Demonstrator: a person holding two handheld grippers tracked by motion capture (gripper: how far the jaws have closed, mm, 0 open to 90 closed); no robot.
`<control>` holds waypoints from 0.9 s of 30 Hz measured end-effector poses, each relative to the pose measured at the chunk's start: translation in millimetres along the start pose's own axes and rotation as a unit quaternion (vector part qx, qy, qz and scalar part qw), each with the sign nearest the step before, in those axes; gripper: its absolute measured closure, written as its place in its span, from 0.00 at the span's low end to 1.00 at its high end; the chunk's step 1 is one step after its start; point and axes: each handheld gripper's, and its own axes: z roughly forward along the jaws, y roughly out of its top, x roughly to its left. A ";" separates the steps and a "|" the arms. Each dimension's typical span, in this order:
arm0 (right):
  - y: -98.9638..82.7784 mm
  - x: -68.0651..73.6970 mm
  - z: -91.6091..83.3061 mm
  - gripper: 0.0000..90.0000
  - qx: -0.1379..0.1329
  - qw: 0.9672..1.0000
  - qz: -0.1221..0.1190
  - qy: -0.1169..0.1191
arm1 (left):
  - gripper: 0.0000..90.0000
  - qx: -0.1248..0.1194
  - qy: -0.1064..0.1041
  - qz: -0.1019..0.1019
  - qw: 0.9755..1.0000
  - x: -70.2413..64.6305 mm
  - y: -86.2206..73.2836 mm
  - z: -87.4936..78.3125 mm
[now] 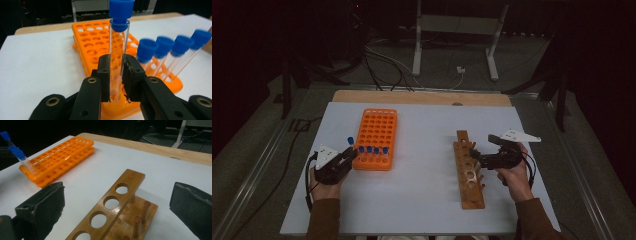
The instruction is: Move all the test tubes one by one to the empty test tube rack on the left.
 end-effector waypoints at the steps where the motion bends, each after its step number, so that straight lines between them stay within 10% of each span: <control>1: -0.1 -0.1 0.0 0.00 0.000 1.000 0.000 0.001 | 0.87 0.004 0.000 0.000 1.000 0.4 -0.9 0.2; 27: -2.7 1.9 0.1 0.00 0.001 1.000 -0.002 0.005 | 0.87 0.073 0.008 0.027 0.997 -4.3 -8.1 11.0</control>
